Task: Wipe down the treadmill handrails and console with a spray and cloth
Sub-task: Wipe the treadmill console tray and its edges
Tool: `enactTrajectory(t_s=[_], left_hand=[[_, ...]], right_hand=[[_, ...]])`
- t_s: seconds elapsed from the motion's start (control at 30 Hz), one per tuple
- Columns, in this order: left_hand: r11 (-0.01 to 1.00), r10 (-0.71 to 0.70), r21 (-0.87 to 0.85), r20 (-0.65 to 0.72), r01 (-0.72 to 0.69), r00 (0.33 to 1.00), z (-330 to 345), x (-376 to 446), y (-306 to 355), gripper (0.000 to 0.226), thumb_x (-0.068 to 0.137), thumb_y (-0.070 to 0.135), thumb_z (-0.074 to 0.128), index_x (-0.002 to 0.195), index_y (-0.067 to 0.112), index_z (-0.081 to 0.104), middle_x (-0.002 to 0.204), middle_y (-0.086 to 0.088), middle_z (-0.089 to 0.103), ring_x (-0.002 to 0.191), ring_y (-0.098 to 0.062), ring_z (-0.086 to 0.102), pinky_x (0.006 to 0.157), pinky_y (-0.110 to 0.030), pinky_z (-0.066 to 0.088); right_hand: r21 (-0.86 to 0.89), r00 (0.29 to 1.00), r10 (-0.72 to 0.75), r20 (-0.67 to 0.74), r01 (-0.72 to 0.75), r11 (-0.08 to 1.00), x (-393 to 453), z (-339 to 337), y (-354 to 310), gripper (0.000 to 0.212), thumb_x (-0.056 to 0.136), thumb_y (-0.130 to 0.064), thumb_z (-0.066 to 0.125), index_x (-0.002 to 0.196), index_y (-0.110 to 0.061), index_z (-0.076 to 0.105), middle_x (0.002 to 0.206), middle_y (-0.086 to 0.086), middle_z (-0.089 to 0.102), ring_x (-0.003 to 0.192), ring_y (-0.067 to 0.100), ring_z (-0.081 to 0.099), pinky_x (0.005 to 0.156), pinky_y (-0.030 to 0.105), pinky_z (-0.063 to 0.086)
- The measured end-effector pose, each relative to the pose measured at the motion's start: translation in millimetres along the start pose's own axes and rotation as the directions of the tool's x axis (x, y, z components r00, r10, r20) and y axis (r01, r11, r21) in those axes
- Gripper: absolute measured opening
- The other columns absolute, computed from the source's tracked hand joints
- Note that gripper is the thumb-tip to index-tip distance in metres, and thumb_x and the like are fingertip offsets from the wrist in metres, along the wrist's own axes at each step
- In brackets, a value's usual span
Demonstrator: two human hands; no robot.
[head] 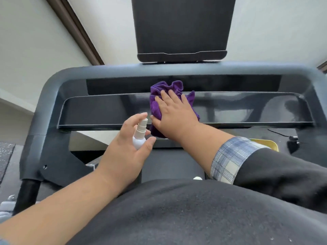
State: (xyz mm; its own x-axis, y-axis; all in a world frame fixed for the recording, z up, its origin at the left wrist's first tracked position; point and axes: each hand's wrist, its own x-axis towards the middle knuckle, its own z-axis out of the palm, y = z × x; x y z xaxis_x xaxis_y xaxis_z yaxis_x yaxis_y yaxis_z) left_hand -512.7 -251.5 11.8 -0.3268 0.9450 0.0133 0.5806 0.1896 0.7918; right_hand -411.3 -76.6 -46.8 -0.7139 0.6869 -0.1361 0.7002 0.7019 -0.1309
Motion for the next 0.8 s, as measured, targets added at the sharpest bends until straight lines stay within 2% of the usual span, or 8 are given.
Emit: enactTrajectory(t_s=[0.03, 0.1, 0.17, 0.23, 0.47, 0.67, 0.8], left_hand=[[1.000, 0.011, 0.004, 0.012, -0.011, 1.000, 10, 5, 7, 0.064, 0.091, 0.028, 0.069, 0.127, 0.067, 0.032, 0.109, 0.023, 0.060, 0.098, 0.004, 0.060, 0.081, -0.007, 0.041], [1.000, 0.018, -0.014, 0.046, -0.018, 0.999, 30, 14, 22, 0.063, 0.090, 0.032, 0.070, 0.126, 0.067, 0.033, 0.104, 0.024, 0.061, 0.098, -0.001, 0.062, 0.085, -0.019, 0.047], [0.999, 0.016, -0.044, 0.091, -0.012, 0.996, 51, 21, 37, 0.054, 0.089, 0.046, 0.067, 0.127, 0.068, 0.034, 0.104, 0.027, 0.061, 0.097, -0.005, 0.063, 0.083, -0.028, 0.049], [0.998, 0.018, -0.055, 0.124, -0.011, 0.992, 70, 28, 52, 0.052, 0.085, 0.056, 0.061, 0.128, 0.068, 0.034, 0.106, 0.029, 0.060, 0.099, -0.002, 0.062, 0.079, -0.026, 0.046], [0.999, 0.022, -0.038, 0.182, -0.015, 0.983, 116, 45, 89, 0.057, 0.087, 0.048, 0.062, 0.129, 0.069, 0.031, 0.109, 0.033, 0.058, 0.093, 0.004, 0.060, 0.073, -0.027, 0.047], [1.000, 0.011, 0.009, 0.148, -0.013, 0.989, 125, 39, 97, 0.056, 0.087, 0.047, 0.062, 0.128, 0.070, 0.031, 0.111, 0.034, 0.057, 0.098, 0.005, 0.060, 0.075, -0.018, 0.043], [1.000, -0.004, 0.020, 0.140, 0.001, 0.990, 131, 33, 103, 0.054, 0.084, 0.056, 0.057, 0.128, 0.070, 0.029, 0.115, 0.036, 0.055, 0.098, 0.008, 0.061, 0.075, -0.006, 0.043]], right_hand=[[0.006, 1.000, 0.016, -0.001, -0.016, 1.000, -7, -1, 15, 0.083, 0.090, -0.067, 0.018, 0.158, -0.021, 0.023, 0.167, 0.004, 0.017, 0.153, 0.027, 0.010, 0.121, 0.054, 0.008], [0.019, 0.998, 0.055, -0.005, -0.055, 0.998, -21, -3, 48, 0.085, 0.087, -0.068, 0.014, 0.158, -0.022, 0.024, 0.167, 0.003, 0.018, 0.154, 0.026, 0.011, 0.121, 0.052, 0.008], [0.037, 0.995, 0.102, -0.001, -0.102, 0.994, -38, -7, 84, 0.085, 0.086, -0.067, 0.013, 0.158, -0.023, 0.024, 0.167, 0.001, 0.016, 0.154, 0.024, 0.010, 0.122, 0.050, 0.008], [0.044, 0.988, 0.156, 0.003, -0.156, 0.987, -56, -12, 121, 0.085, 0.086, -0.067, 0.012, 0.158, -0.024, 0.023, 0.167, -0.001, 0.014, 0.154, 0.022, 0.009, 0.123, 0.049, 0.009], [0.025, 0.954, 0.300, 0.019, -0.301, 0.953, -111, -30, 226, 0.088, 0.083, -0.067, 0.007, 0.159, -0.025, 0.022, 0.167, 0.000, 0.014, 0.154, 0.021, 0.011, 0.123, 0.048, 0.012], [-0.034, 0.955, 0.296, 0.016, -0.295, 0.955, -102, -22, 216, 0.088, 0.087, -0.068, 0.014, 0.159, -0.017, 0.019, 0.167, 0.008, 0.013, 0.154, 0.027, 0.010, 0.122, 0.053, 0.009], [-0.023, 0.989, 0.146, 0.030, -0.145, 0.989, -80, -17, 182, 0.088, 0.092, -0.069, 0.020, 0.160, -0.013, 0.011, 0.168, 0.011, 0.006, 0.154, 0.030, 0.005, 0.121, 0.056, 0.003]])
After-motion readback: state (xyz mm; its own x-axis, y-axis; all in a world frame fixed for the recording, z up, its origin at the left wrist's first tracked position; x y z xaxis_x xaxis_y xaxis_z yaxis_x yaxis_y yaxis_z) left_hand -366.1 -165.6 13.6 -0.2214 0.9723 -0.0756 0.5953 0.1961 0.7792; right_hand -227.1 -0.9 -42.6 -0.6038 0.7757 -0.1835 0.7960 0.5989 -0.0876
